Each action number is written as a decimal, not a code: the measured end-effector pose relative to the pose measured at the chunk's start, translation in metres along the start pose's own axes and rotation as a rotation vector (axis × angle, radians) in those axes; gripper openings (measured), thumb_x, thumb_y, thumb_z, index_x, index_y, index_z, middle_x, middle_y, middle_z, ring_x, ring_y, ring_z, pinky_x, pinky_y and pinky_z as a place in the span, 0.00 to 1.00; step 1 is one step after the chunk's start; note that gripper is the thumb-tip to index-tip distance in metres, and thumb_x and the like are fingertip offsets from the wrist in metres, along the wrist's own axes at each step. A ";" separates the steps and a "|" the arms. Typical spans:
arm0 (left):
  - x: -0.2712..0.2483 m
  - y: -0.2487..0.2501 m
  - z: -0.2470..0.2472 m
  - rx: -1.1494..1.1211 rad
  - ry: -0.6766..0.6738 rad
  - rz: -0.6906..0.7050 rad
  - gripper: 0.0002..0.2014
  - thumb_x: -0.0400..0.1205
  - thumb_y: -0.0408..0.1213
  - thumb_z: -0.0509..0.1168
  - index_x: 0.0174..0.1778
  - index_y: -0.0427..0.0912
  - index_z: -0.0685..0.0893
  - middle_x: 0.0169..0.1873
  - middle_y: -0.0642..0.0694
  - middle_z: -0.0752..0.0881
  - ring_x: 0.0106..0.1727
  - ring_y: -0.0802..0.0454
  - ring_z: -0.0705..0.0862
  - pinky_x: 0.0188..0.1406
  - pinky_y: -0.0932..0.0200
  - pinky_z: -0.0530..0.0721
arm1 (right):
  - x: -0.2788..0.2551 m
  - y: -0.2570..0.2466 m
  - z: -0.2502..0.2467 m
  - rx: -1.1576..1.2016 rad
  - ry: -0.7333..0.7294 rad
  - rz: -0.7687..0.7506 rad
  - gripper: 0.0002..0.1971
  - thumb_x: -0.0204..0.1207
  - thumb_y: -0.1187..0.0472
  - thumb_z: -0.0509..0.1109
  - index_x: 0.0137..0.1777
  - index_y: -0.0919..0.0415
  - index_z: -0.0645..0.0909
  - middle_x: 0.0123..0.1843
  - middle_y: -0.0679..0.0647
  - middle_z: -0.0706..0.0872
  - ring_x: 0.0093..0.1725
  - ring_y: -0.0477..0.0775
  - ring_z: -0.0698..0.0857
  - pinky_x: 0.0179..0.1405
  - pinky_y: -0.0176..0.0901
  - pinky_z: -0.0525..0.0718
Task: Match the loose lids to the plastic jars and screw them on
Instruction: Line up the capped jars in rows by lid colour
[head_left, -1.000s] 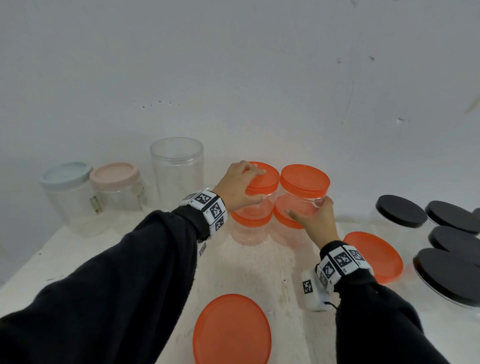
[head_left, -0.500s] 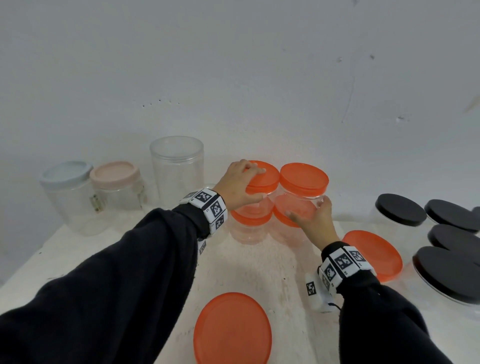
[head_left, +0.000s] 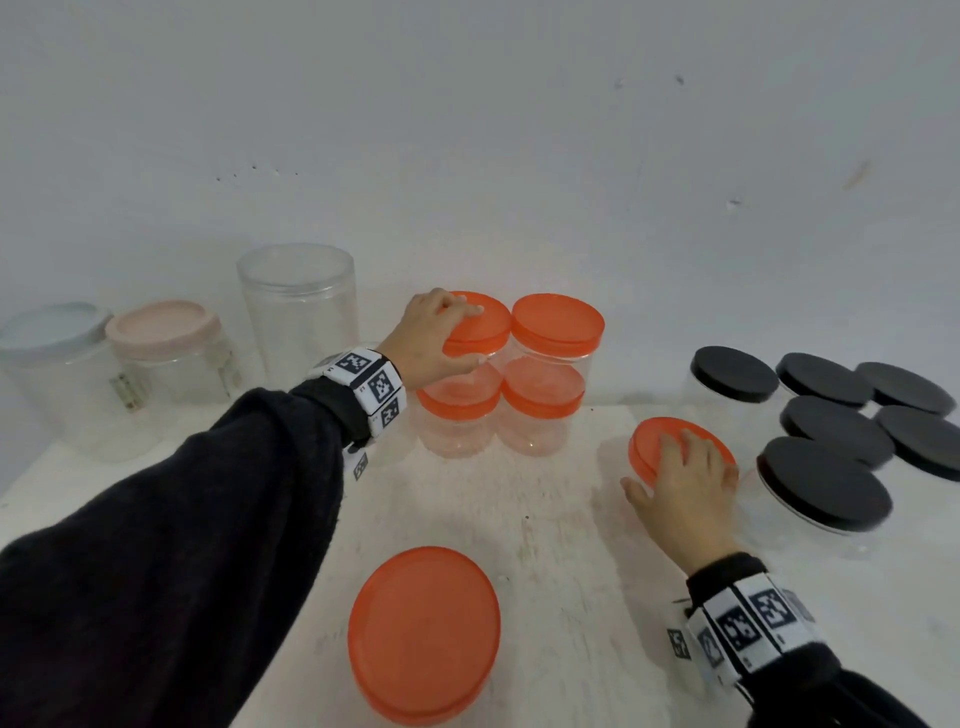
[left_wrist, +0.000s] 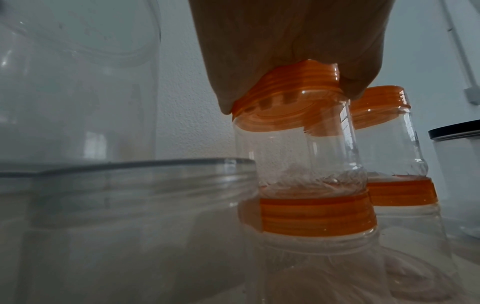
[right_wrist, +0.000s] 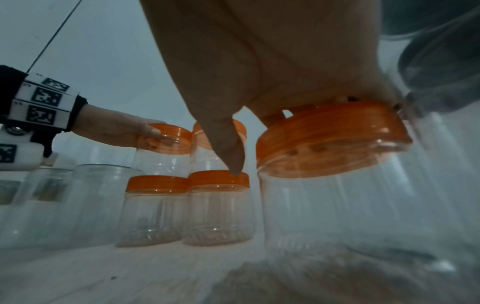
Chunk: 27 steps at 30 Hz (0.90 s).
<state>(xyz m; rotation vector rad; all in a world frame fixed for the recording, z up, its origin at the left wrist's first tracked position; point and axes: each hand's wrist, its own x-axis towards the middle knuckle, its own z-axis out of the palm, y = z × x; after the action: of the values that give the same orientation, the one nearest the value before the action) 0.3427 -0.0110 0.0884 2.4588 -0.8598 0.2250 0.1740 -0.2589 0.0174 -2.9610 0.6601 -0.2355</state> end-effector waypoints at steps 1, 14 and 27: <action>0.000 0.001 0.000 -0.003 -0.001 -0.002 0.36 0.71 0.56 0.65 0.75 0.44 0.70 0.70 0.41 0.68 0.73 0.43 0.61 0.71 0.58 0.56 | -0.001 0.001 -0.001 -0.006 -0.011 0.001 0.31 0.78 0.48 0.64 0.77 0.61 0.61 0.80 0.61 0.58 0.79 0.63 0.54 0.76 0.65 0.53; 0.000 0.005 0.001 -0.038 0.011 0.003 0.31 0.77 0.48 0.70 0.75 0.45 0.69 0.70 0.42 0.68 0.74 0.45 0.60 0.73 0.56 0.58 | 0.039 -0.018 0.002 0.188 0.022 -0.127 0.29 0.78 0.57 0.69 0.76 0.64 0.67 0.79 0.61 0.66 0.80 0.60 0.61 0.79 0.59 0.52; 0.000 0.002 0.003 -0.046 0.032 0.008 0.30 0.77 0.45 0.70 0.75 0.45 0.70 0.70 0.43 0.68 0.73 0.46 0.60 0.72 0.57 0.57 | 0.084 -0.021 0.014 0.408 0.015 -0.084 0.29 0.77 0.61 0.71 0.76 0.64 0.68 0.80 0.61 0.63 0.80 0.61 0.60 0.76 0.68 0.61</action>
<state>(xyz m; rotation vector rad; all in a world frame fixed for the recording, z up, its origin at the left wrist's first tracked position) 0.3418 -0.0138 0.0872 2.4035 -0.8526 0.2442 0.2598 -0.2751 0.0174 -2.5980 0.4276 -0.3524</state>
